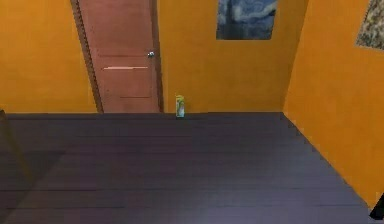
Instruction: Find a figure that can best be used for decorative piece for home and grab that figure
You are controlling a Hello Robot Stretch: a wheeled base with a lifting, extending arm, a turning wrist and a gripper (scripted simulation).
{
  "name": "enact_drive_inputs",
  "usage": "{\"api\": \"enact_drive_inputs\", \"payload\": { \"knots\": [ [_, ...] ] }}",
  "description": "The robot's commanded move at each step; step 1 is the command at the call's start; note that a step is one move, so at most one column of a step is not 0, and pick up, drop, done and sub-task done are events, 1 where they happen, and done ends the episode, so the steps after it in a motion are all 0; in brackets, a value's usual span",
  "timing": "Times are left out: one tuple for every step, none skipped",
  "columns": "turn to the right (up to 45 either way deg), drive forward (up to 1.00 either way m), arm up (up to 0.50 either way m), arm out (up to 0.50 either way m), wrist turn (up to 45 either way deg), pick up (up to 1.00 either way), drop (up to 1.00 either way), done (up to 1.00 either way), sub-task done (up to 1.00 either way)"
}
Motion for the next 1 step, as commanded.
{"api": "enact_drive_inputs", "payload": {
  "knots": [
    [-42.0, 0.0, 0.0, 0.0, 0.0, 0.0, 0.0, 0.0, 0.0]
  ]
}}
